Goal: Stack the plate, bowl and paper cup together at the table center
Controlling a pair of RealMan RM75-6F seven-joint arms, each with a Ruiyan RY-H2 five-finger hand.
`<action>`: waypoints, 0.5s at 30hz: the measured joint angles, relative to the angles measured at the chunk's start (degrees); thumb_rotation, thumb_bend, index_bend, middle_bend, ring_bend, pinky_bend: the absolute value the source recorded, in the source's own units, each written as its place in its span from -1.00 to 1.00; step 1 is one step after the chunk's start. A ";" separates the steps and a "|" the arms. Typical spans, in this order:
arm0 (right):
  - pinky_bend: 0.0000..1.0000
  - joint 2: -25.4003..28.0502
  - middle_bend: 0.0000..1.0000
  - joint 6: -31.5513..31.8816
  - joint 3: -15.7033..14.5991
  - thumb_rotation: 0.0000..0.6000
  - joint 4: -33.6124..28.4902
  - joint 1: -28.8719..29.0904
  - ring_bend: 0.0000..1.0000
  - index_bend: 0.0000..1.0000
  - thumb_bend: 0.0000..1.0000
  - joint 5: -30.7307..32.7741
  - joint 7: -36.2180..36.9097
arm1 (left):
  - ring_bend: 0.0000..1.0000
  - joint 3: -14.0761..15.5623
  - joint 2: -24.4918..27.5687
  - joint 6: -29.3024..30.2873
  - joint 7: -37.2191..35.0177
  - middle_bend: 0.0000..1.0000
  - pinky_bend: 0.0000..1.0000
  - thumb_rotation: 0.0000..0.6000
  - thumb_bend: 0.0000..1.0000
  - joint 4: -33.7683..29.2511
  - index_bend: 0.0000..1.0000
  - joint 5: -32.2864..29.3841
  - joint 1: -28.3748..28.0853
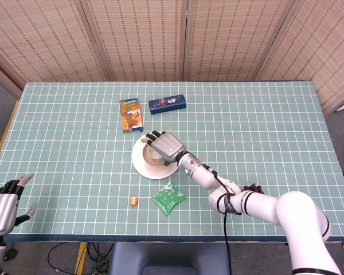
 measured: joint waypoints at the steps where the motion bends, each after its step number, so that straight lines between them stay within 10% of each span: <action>1: -0.47 0.46 -0.80 0.40 0.13 1.00 -0.68 -0.15 -0.85 -0.77 -0.48 -0.02 0.10 | -0.48 -0.02 0.02 -0.02 0.02 -0.55 -0.18 1.00 -0.46 -0.02 -0.70 0.00 0.00; 15: -0.47 17.28 -0.70 14.61 -1.13 1.00 -20.41 -9.92 -0.85 -0.77 -0.48 -1.76 -2.88 | -0.49 -0.90 0.57 -0.72 0.19 -0.55 -0.18 1.00 -0.46 -0.14 -0.69 -0.26 -0.59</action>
